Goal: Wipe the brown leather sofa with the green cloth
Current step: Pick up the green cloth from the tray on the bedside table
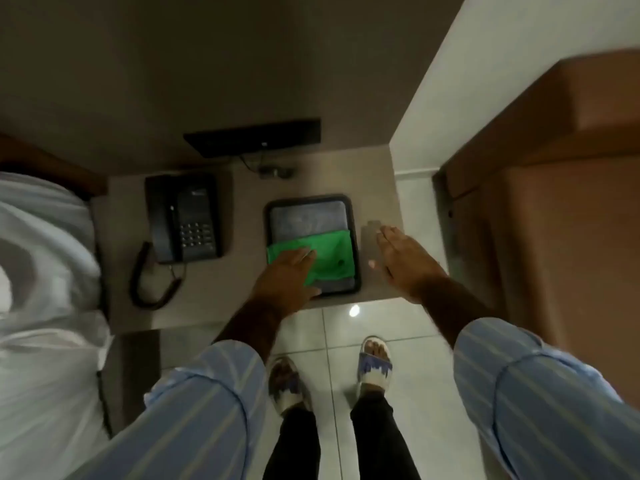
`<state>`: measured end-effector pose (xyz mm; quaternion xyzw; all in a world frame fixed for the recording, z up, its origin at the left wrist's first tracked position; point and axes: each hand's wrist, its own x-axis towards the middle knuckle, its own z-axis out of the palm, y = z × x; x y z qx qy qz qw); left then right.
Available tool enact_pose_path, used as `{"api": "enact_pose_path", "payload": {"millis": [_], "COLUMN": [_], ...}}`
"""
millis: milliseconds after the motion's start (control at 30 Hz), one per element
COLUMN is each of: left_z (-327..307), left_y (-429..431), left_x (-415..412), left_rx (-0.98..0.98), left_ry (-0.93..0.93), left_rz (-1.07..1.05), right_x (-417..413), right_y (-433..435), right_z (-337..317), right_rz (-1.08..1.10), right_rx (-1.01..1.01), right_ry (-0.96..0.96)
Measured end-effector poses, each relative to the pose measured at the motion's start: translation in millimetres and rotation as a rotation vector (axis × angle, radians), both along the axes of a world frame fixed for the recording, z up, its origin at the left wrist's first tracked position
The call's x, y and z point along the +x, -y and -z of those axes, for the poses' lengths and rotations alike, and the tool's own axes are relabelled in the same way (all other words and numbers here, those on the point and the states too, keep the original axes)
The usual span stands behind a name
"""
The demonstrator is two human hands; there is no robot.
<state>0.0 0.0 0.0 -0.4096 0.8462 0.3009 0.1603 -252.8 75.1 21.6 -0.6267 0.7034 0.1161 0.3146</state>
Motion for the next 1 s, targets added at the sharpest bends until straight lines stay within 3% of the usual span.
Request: {"api": "enact_pose_path", "payload": {"millis": [167,267,467,667,1000], "left_z": [62,76,49,-58,-327], "left_y": [-8,-11,12,31,43], "left_x": [-16,-15,-31,-30,-81], "left_rx": [-0.240,-0.381,-0.301,-0.337,-0.526], "left_ry": [0.137,0.089,0.092,0.088,-0.077], "left_rz": [0.045,0.034,0.039,0.069,0.223], "right_x": [5,14,12,-8,-41], "right_y": [-22,-30,-22,0,-24], "right_z": [69,87,71,-27,-292], "right_rz": [-0.063,-0.085,-0.093,0.028,0.211], "right_rx": [0.001,-0.043,0.001,-0.028,-0.272], "right_ry": [-0.023,-0.094,-0.122,-0.172,-0.330]}}
